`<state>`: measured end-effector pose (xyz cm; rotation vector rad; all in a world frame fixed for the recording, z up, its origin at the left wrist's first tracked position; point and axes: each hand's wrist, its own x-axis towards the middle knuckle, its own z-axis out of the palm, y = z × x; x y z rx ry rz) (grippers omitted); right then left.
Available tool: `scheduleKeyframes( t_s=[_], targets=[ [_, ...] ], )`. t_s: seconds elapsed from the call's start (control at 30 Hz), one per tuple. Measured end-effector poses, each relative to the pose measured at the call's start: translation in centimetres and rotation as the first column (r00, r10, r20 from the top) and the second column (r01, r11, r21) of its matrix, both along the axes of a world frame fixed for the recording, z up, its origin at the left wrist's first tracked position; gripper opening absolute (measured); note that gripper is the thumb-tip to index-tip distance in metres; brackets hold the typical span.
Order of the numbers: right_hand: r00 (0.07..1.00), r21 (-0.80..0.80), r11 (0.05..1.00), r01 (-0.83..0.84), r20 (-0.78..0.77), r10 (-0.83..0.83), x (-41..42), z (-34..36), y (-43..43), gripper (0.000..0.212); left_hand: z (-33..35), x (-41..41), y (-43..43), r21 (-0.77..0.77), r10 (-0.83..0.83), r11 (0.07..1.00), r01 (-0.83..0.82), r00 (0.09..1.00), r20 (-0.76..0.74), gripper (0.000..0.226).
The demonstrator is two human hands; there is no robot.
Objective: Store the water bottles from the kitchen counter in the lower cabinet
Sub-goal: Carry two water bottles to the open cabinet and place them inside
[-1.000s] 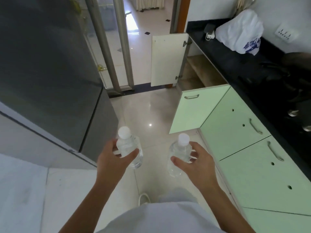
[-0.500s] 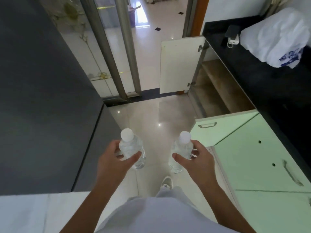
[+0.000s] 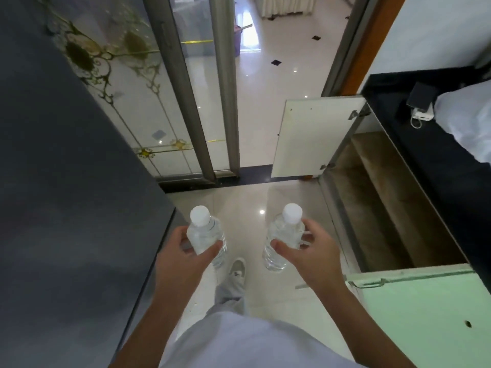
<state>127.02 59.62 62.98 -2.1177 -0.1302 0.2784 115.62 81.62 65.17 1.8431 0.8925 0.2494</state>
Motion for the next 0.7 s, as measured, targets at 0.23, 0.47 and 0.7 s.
scheduleKeyframes(
  t_s=[0.23, 0.47, 0.7],
  targets=[
    [0.945, -0.039, 0.946, 0.322, -0.041, -0.324, 7.1, -0.4, -0.3, 0.057, -1.6, 14.8, 3.8, -0.013, -0.273, 0.962, 0.273, 0.962, -0.007, 0.056],
    [0.720, 0.027, 0.719, 0.694, -0.035, -0.693, 9.8, 0.2, -3.7, 0.049, -0.3, 27.9, 0.6, 0.016, -0.587, 0.810, 0.586, 0.810, 0.014, 0.043],
    [0.574, -0.043, 0.579, 0.814, -0.081, -0.815, 14.4, -2.2, -7.0, 0.058, -1.9, 37.5, -4.1, -0.022, -0.699, 0.715, 0.699, 0.715, 0.001, 0.039]
  ],
)
